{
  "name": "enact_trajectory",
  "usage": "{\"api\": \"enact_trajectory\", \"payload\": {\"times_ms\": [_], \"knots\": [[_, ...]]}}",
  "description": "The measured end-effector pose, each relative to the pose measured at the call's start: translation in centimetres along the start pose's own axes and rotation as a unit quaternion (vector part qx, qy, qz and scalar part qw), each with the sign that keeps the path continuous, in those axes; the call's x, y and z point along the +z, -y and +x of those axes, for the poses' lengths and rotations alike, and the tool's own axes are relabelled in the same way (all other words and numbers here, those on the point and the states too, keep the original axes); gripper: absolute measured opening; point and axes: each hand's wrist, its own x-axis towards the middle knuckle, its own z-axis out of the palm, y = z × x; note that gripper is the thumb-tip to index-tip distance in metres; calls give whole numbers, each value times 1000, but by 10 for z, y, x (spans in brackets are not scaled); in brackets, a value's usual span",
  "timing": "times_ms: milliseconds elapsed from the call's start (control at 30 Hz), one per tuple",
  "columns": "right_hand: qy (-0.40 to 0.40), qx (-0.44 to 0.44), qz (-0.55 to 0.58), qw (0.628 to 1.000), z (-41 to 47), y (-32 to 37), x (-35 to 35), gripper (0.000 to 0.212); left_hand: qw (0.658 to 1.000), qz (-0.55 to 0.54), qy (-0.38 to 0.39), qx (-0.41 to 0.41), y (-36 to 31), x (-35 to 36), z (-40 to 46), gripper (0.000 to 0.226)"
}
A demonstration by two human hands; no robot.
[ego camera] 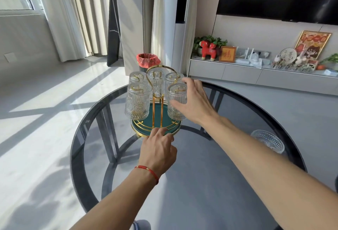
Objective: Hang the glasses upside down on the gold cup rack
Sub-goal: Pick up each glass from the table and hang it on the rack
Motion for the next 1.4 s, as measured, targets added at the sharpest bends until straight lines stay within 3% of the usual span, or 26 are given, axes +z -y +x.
{"api": "enact_trajectory", "payload": {"times_ms": [167,367,467,633,700,800,867,967,1067,1133,1267,1333,1400], "knots": [[-34,-17,-3,999,-54,-26,-15,60,991,-96,-57,74,-15,0,0,24],[-133,38,-103,985,-128,-93,-44,39,980,-148,-40,125,-37,8,0,29],[-161,119,-120,972,-146,-113,-53,54,980,-147,-18,133,-44,10,-2,32],[-147,283,91,943,-157,-137,-61,101,975,-201,6,97,-54,6,-5,36],[-124,317,133,931,-160,-143,-61,108,968,-240,15,77,-59,3,-5,37],[-114,303,130,937,-164,-150,-59,94,959,-275,25,63,-66,-1,-6,38],[-95,262,123,952,-166,-147,-61,88,968,-241,11,75,-68,1,-8,37],[-72,190,173,964,-165,-131,-61,87,972,-195,39,125,-72,7,-14,55],[-42,124,232,964,-163,-107,-51,84,941,-288,94,153,-84,4,-20,80],[-17,97,260,961,-160,-93,-42,83,931,-330,51,148,-88,0,-22,80],[12,103,386,917,-156,-77,-32,94,914,-403,1,31,-78,-12,-18,71],[25,143,427,893,-153,-71,-30,83,871,-489,11,-51,-67,-16,-11,75],[63,174,462,867,-151,-63,-25,58,798,-591,32,-114,-58,-18,-6,81]]}}
